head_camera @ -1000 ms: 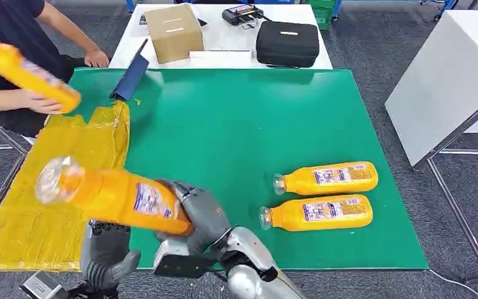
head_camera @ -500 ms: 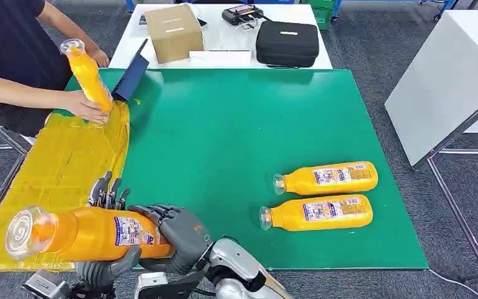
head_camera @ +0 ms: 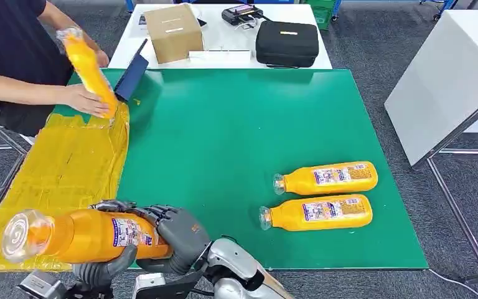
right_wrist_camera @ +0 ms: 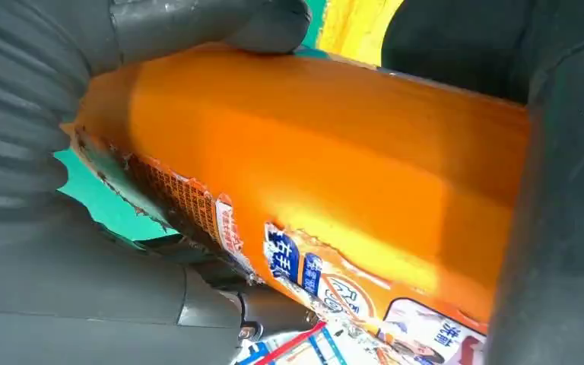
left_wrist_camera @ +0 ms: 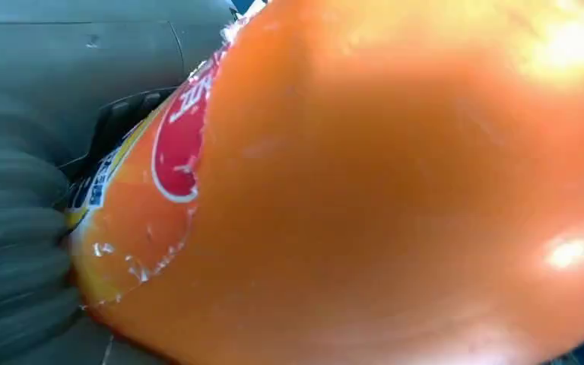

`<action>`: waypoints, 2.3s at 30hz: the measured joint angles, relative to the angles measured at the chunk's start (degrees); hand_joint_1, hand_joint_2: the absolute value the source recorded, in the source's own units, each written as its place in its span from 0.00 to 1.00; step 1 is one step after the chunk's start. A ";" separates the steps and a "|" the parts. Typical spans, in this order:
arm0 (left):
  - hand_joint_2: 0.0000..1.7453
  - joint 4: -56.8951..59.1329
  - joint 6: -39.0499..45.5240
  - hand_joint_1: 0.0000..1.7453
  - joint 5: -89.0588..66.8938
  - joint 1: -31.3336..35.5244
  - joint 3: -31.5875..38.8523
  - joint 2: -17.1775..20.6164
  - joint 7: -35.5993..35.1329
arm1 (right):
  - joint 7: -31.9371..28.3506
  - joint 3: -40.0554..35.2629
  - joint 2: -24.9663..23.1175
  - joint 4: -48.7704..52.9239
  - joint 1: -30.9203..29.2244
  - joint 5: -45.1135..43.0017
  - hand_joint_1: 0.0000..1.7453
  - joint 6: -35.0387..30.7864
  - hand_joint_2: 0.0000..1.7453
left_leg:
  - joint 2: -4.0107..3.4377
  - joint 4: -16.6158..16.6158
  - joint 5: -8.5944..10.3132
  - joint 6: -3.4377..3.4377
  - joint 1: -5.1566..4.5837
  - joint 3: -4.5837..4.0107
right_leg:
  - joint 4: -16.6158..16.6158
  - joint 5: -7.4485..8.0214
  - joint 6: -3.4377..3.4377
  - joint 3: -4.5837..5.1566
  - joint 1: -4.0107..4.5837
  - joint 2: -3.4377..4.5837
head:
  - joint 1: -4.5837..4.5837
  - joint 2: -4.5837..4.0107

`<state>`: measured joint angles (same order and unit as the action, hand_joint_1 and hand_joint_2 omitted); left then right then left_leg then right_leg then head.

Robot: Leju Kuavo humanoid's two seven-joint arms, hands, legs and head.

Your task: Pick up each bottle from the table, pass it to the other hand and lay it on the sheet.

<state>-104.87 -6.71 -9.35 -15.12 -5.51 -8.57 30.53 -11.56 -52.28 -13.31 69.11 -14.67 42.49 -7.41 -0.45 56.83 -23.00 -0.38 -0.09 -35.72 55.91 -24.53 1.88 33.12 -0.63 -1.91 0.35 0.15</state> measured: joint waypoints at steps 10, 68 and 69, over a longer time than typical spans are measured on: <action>1.00 0.11 -0.02 1.00 -0.11 0.15 0.09 -0.15 0.20 | 0.79 -0.04 -0.02 -0.44 0.30 0.15 1.00 -0.83 1.00 | -0.01 0.00 0.00 0.00 0.00 0.00 | 0.00 0.00 0.00 0.02 0.00 0.00 | -0.02 0.00; 0.00 48.93 32.88 0.00 -79.98 24.87 -8.82 33.88 -35.69 | -2.36 39.26 31.04 31.96 17.66 -4.33 0.00 4.00 0.00 | 0.66 -0.09 -0.46 -0.18 -0.21 0.86 | -0.01 -0.45 0.00 -1.04 -0.16 -0.51 | 0.00 0.00; 0.00 50.06 32.24 0.00 -79.89 25.38 -7.05 33.20 -33.50 | -2.29 39.12 31.04 31.76 17.01 -4.42 0.00 4.29 0.00 | 0.66 -0.10 -0.46 -0.16 -0.21 1.03 | -0.01 -0.44 0.00 -1.12 -0.16 -0.50 | -0.04 0.00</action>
<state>-54.81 25.53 -89.24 10.26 -12.56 24.63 -2.96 -13.86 -13.16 17.73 100.87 2.34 38.07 -3.12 0.21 56.73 -23.46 -0.54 -0.30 -34.69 55.90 -24.97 1.87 32.00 -0.80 -2.41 0.31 0.15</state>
